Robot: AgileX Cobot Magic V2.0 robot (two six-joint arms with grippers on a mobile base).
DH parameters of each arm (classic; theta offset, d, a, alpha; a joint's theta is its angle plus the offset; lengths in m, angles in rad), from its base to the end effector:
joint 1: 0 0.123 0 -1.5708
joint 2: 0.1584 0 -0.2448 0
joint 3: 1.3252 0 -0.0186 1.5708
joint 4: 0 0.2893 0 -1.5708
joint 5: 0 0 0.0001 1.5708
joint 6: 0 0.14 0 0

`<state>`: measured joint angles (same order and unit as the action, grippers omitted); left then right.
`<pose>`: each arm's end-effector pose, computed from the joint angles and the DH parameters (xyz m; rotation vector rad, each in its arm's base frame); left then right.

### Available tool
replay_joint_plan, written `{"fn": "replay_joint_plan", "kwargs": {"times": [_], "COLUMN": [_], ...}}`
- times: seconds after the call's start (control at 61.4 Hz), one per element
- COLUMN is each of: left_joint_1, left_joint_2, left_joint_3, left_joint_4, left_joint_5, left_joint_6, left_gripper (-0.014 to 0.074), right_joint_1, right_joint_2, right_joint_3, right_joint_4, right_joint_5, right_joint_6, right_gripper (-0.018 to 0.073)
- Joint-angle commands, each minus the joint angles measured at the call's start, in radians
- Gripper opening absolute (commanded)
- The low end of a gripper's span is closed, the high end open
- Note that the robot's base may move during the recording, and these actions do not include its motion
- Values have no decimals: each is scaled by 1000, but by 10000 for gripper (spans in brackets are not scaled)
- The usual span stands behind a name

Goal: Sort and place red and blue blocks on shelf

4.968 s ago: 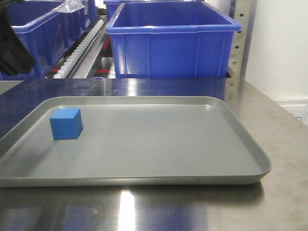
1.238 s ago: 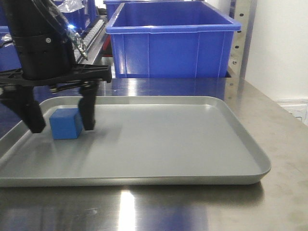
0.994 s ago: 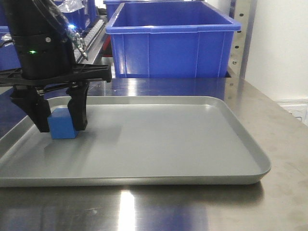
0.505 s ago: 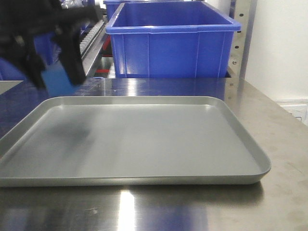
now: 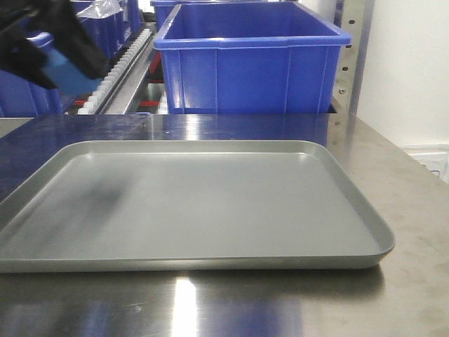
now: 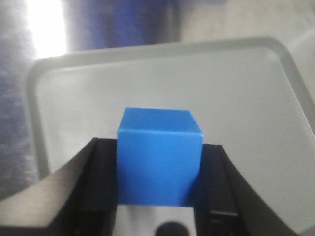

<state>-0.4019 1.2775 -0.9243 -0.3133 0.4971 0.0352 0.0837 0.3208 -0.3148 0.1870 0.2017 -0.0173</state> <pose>0.3169 -0.1571 0.2138 0.2640 2.3407 -0.4926 0.2074 0.0226 0.2614 0.0416 1.6920 0.2187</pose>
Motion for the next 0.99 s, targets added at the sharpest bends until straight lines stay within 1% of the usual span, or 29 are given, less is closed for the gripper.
{"fn": "replay_joint_plan", "kwargs": {"times": [0.0, 0.049, 0.147, 0.342, 0.391, 0.456, 0.57, 0.684, 0.766, 0.977], "left_joint_1": [23, 38, 73, 176, 218, 258, 314, 345, 344, 344], "left_joint_2": [-86, -121, -189, -354, -400, -444, -531, -625, -692, -856], "left_joint_3": [42, 79, 140, 240, 272, 301, 344, 372, 384, 390], "left_joint_4": [-24, -24, -22, 41, 41, 50, 70, 79, 102, 100], "left_joint_5": [-174, -220, -268, -320, -339, -357, -362, -364, -366, -318], "left_joint_6": [5, 5, 5, 13, 39, 76, 154, 161, 161, 161], "left_gripper": [122, 122, 122, 122, 122, 122, 122, 122, 122, 122], "right_joint_1": [-7, -7, -7, -7, -7, -7, -7, -7, -7, -7], "right_joint_2": [4, 4, 4, 4, 4, 4, 4, 4, 4, 4], "right_joint_3": [-28, -28, -28, -28, -28, -28, -28, -28, -28, -28], "right_joint_4": [3, 3, 3, 3, 3, 3, 3, 3, 3, 3], "right_joint_5": [-85, -85, -85, -85, -85, -85, -85, -85, -85, -85], "right_joint_6": [-9, -9, -9, -9, -9, -9, -9, -9, -9, -9], "right_gripper": [91, 91, 91, 91, 91, 91, 91, 91, 91, 91]}}
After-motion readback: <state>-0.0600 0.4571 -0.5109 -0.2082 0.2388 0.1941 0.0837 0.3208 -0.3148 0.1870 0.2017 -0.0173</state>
